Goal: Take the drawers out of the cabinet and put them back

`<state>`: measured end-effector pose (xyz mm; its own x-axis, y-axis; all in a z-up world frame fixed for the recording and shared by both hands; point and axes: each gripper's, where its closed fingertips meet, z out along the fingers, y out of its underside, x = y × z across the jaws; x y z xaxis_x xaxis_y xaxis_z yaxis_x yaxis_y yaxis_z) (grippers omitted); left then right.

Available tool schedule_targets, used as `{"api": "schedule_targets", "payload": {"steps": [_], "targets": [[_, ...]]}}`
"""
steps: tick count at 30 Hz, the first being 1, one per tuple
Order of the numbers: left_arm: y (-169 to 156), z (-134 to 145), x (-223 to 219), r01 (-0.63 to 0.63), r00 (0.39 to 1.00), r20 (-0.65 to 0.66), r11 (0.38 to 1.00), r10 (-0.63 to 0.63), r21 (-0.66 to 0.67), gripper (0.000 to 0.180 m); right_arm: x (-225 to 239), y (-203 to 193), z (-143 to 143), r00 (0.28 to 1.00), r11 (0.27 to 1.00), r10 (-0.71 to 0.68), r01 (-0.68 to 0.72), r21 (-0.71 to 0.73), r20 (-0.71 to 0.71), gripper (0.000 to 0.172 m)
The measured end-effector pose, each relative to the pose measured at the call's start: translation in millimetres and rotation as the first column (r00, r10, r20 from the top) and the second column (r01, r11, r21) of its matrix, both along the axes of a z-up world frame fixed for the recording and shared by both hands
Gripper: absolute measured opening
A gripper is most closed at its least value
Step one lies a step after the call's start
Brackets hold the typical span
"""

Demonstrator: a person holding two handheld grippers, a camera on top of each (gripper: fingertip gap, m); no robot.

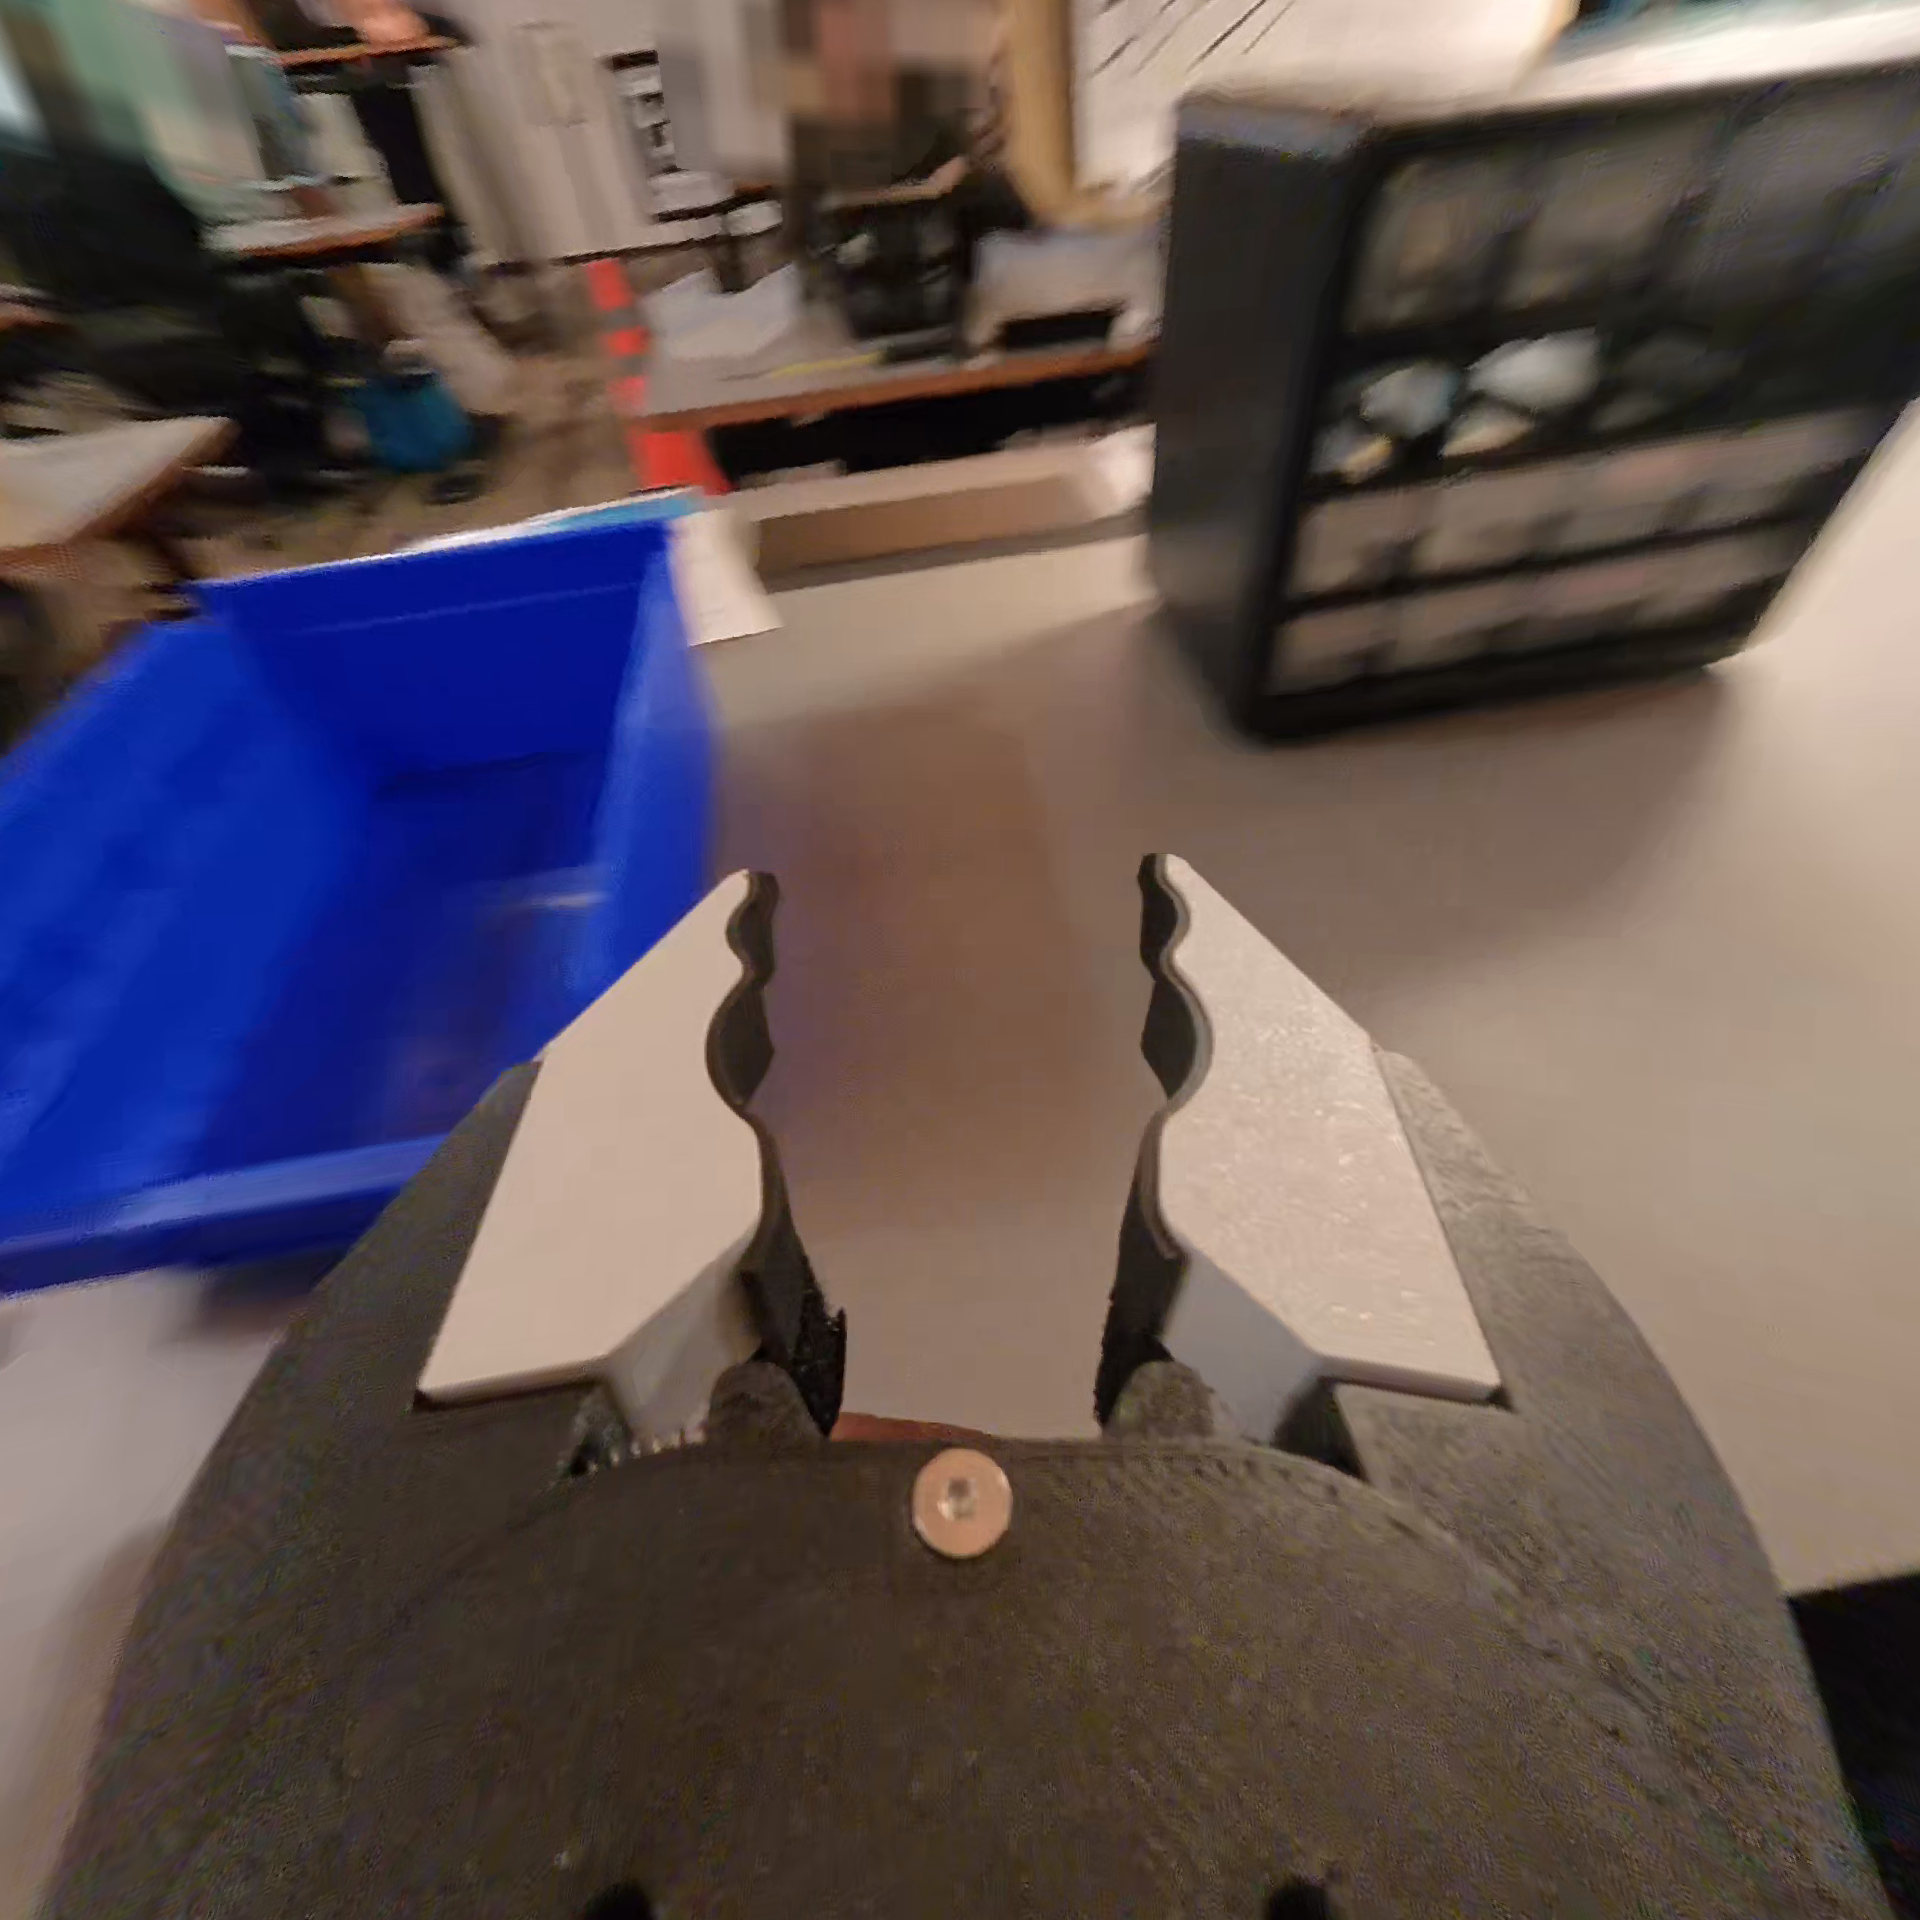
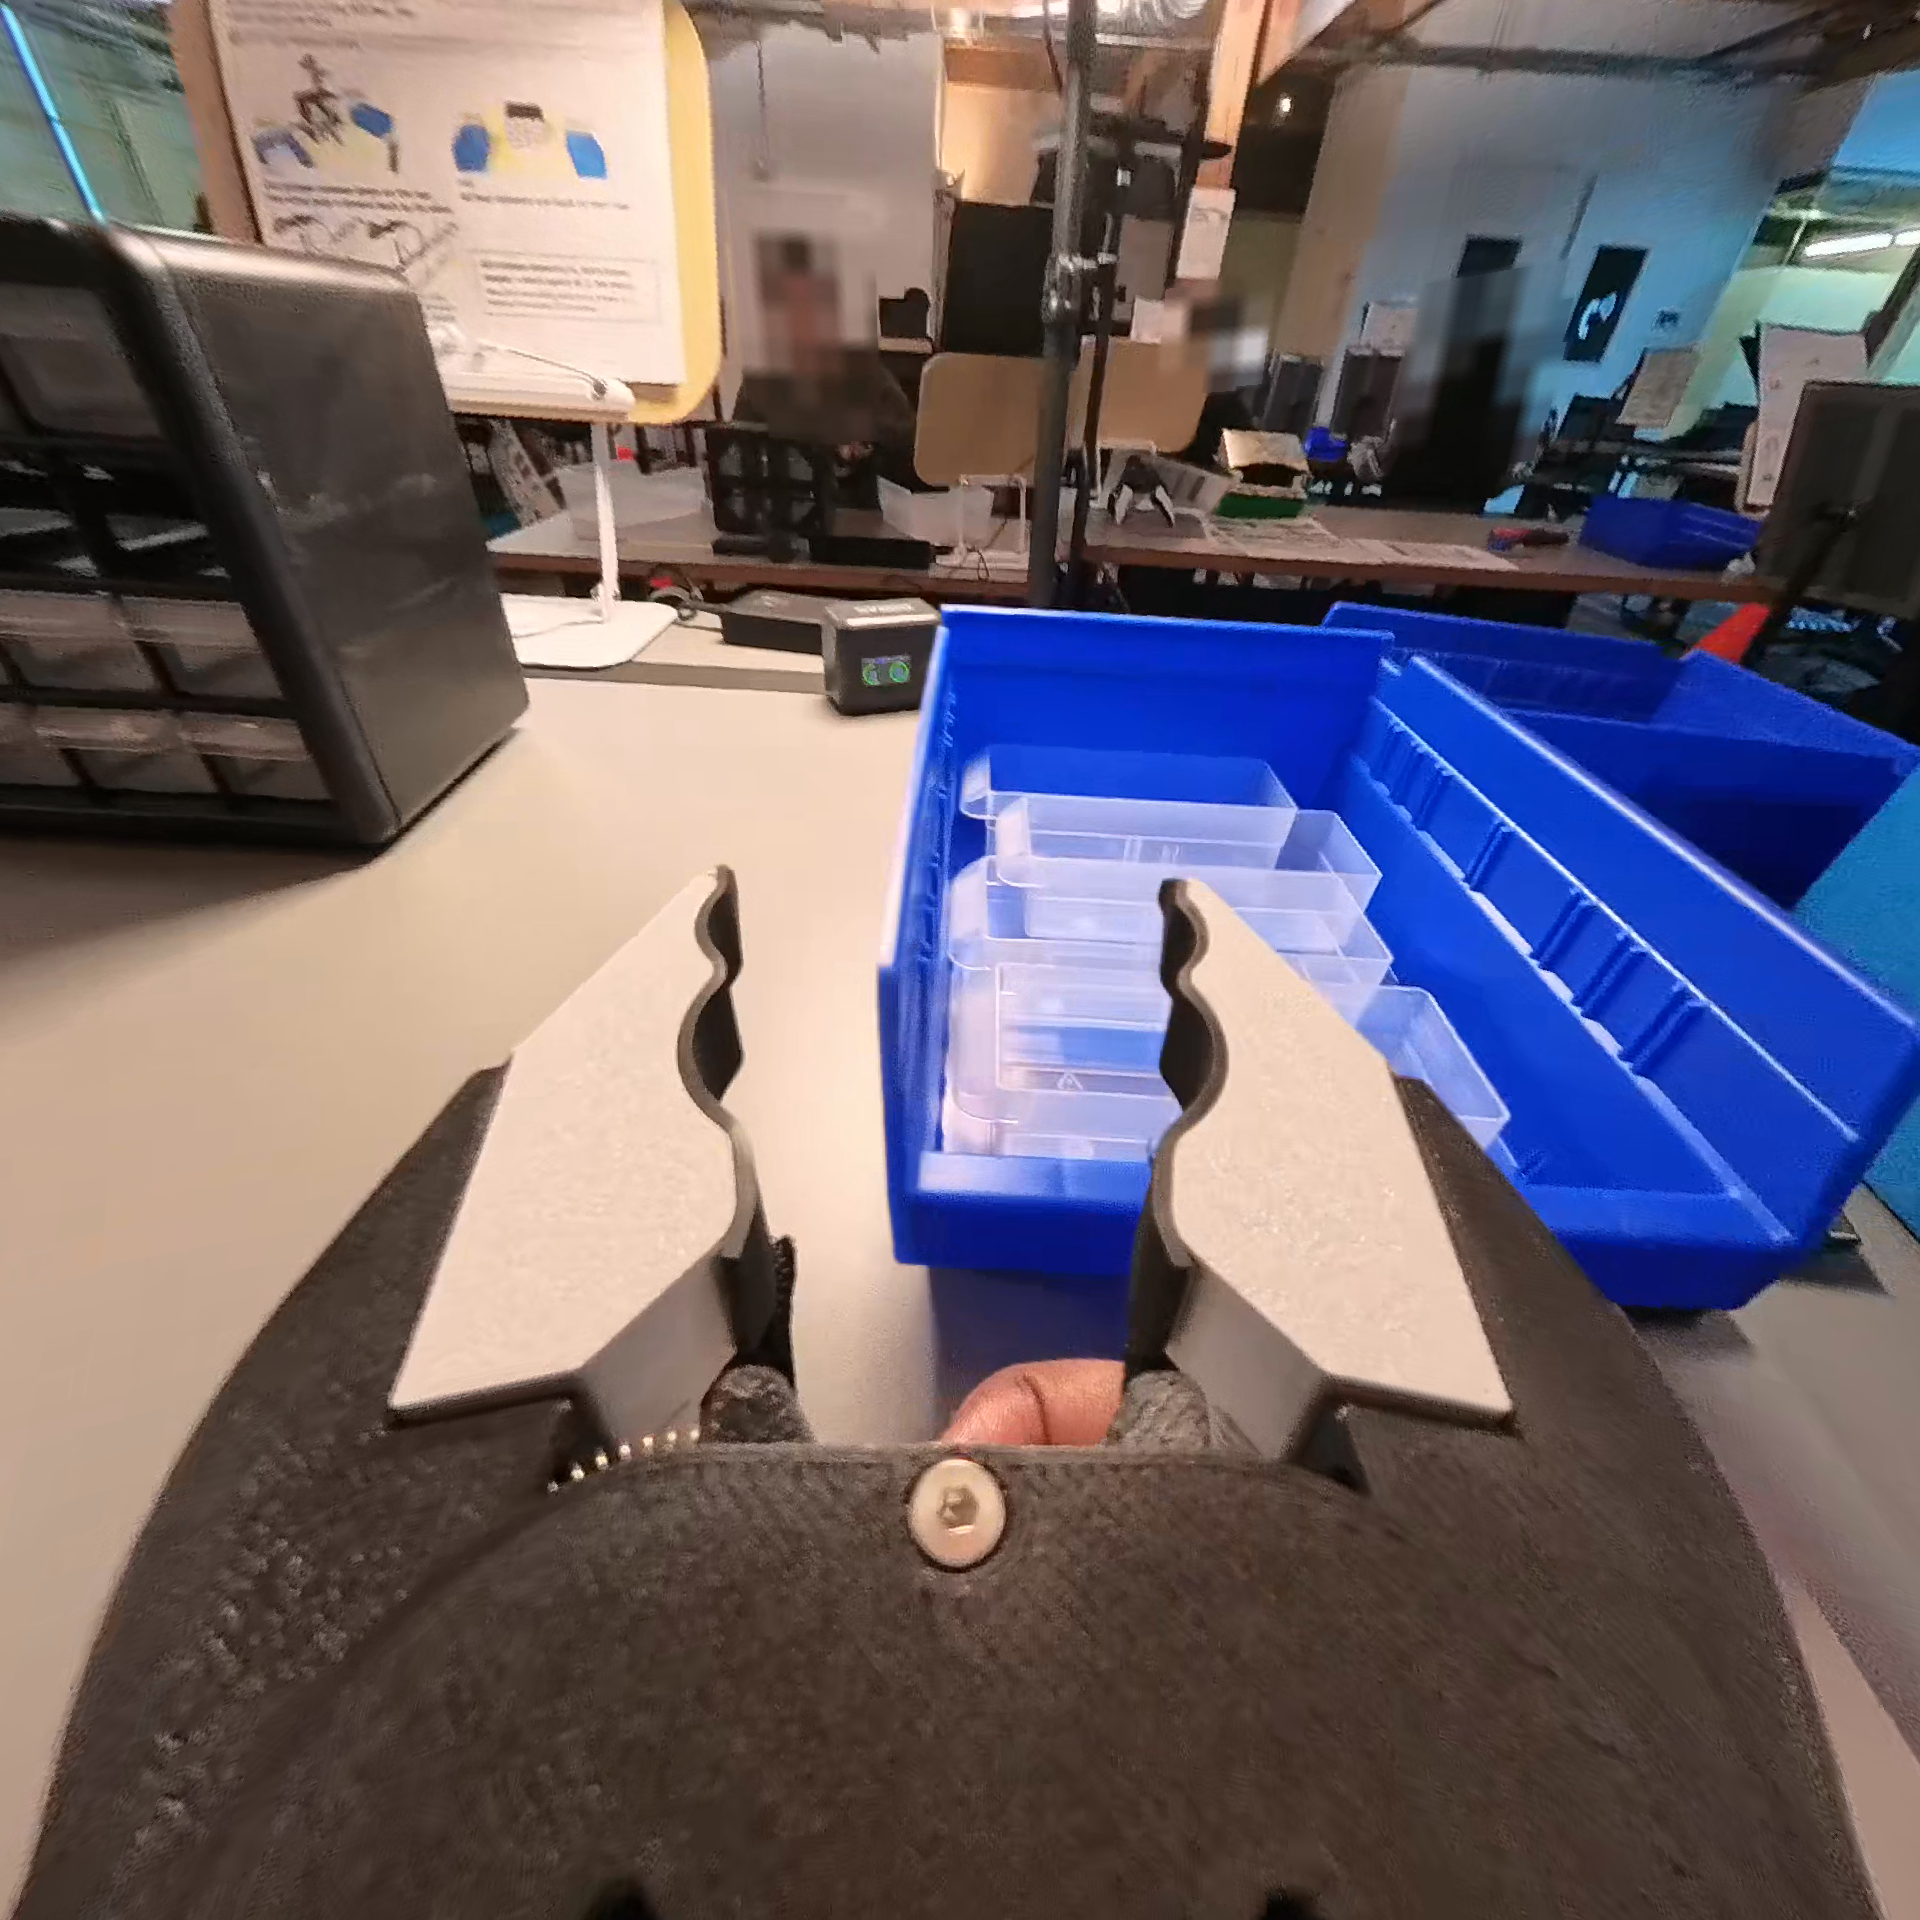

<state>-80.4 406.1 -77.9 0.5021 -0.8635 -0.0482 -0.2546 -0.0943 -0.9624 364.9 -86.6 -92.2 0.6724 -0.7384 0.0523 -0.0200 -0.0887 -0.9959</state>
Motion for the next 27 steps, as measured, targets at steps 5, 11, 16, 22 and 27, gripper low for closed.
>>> {"api": "schedule_targets", "payload": {"steps": [5, 11, 16, 22, 27], "targets": [[50.8, -23.9, -55.4, -0.220, 0.948, -0.211, 0.970, 0.238, 0.108, 0.083, 10.8, 0.4, -14.0, 1.000, 0.996, -0.022, 0.021, -0.090, -0.008, 0.089], [86.7, -60.0, -52.4, -0.247, 0.936, -0.246, 0.968, 0.251, 0.049, 0.080, 25.0, 2.7, -25.7, 0.993, 0.964, -0.117, 0.109, -0.244, -0.019, 0.090], [114.1, -70.8, -36.8, -0.273, 0.930, -0.243, 0.961, 0.277, 0.051, 0.062, 30.4, 13.9, -40.6, 0.990, 0.973, -0.115, 0.095, -0.212, -0.083, 0.073], [120.5, -80.7, -25.5, -0.246, 0.939, -0.235, 0.968, 0.249, 0.042, 0.005, 33.4, 15.4, -43.4, 0.991, 0.967, -0.131, 0.122, -0.224, -0.026, 0.029], [97.9, -78.4, -22.7, -0.182, 0.951, -0.243, 0.981, 0.194, 0.071, 0.004, 22.8, 16.0, -45.5, 0.995, 0.965, -0.095, 0.086, -0.248, -0.024, 0.007]]}}
